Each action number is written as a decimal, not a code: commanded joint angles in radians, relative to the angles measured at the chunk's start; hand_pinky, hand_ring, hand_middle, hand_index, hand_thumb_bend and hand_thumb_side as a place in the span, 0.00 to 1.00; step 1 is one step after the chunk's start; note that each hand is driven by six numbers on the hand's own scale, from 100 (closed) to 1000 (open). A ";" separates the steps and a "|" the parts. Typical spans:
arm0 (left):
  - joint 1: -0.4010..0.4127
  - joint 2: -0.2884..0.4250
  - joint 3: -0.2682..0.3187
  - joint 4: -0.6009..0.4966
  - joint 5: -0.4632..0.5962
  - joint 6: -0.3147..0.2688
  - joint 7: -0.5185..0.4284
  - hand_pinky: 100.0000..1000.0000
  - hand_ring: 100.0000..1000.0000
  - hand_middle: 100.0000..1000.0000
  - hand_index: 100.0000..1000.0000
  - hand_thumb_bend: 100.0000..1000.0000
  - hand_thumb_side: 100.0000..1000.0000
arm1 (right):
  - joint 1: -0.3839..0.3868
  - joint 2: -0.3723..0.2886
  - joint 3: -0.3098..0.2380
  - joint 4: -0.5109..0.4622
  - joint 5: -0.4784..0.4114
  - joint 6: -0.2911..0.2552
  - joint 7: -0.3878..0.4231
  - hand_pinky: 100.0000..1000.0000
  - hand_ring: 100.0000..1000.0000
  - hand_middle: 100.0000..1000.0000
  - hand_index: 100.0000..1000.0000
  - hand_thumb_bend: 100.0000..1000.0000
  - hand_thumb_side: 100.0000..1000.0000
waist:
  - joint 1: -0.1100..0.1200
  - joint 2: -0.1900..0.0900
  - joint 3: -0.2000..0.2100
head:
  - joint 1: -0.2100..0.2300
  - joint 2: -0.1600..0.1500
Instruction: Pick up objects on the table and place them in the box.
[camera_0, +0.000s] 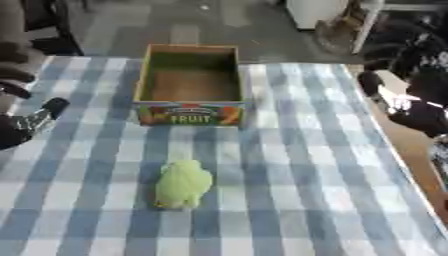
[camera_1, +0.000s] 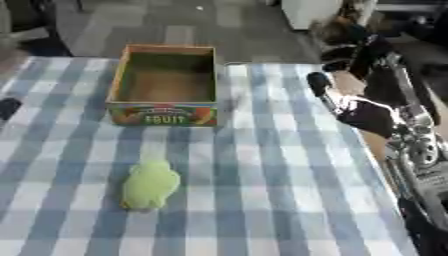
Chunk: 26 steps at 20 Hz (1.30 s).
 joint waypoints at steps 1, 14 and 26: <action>-0.010 0.010 -0.002 -0.023 -0.007 -0.001 -0.008 0.51 0.60 0.67 0.81 0.55 0.00 | -0.009 -0.010 -0.010 -0.008 0.000 0.000 -0.002 0.63 0.67 0.70 0.85 0.35 0.14 | 0.004 -0.013 -0.001 | 0.003 -0.010; -0.021 0.020 -0.041 -0.032 -0.055 0.010 -0.074 0.52 0.60 0.67 0.81 0.55 0.00 | -0.009 -0.009 -0.009 -0.008 -0.001 0.000 -0.002 0.63 0.67 0.70 0.85 0.36 0.14 | 0.004 -0.014 -0.002 | -0.002 -0.001; -0.092 0.002 -0.230 0.017 -0.250 0.086 -0.336 0.50 0.59 0.67 0.81 0.59 0.00 | -0.013 -0.006 -0.003 -0.008 -0.005 0.001 0.006 0.63 0.67 0.70 0.85 0.36 0.14 | 0.003 -0.016 -0.017 | 0.011 0.001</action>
